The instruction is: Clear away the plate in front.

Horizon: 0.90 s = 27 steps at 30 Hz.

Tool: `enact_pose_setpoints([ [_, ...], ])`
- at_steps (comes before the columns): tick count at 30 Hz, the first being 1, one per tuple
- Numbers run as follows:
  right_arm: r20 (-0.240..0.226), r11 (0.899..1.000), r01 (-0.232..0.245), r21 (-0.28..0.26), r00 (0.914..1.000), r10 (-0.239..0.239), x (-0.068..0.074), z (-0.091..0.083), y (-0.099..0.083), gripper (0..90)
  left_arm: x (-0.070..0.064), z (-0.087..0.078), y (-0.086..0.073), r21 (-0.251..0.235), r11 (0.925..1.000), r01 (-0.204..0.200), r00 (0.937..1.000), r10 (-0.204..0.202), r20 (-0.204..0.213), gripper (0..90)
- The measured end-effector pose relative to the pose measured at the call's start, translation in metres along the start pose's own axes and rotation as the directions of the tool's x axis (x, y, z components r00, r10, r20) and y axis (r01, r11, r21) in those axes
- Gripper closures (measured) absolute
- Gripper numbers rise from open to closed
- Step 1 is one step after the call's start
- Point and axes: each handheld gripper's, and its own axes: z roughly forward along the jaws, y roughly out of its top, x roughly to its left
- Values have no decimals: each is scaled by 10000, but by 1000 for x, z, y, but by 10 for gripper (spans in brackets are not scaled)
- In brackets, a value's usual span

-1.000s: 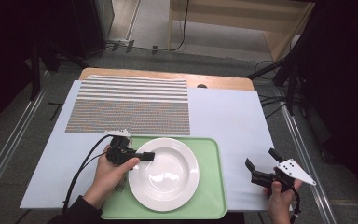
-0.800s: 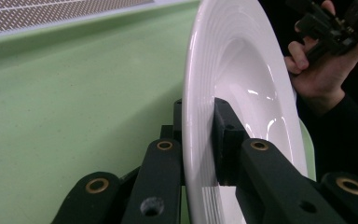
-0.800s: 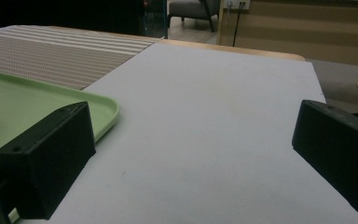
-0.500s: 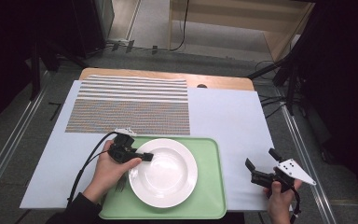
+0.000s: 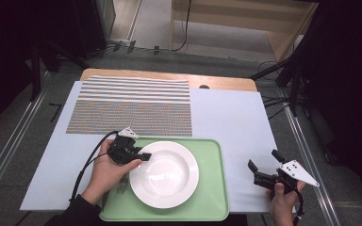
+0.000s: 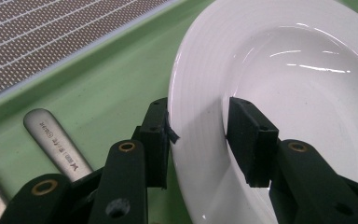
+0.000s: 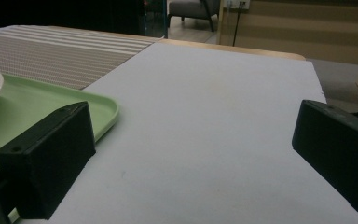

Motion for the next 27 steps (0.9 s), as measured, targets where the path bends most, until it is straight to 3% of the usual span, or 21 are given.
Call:
enact_pose_setpoints([
  [12,-15,10000,-7,39,10000,7,1,0,0,0,-3,3,1,-129,9999,-83,9996,87,252,612],
  [19,-21,10000,-56,50,10000,56,1,0,0,0,-5,5,0,-202,9996,-182,9998,184,78,599],
  [23,-24,10000,-62,52,10000,62,1,0,0,0,-6,2,-2,-622,9972,-417,9989,430,192,526],
  [27,-25,10000,-40,43,10000,40,1,0,0,0,-4,-6,-2,-1184,9925,-315,9992,340,191,412],
])
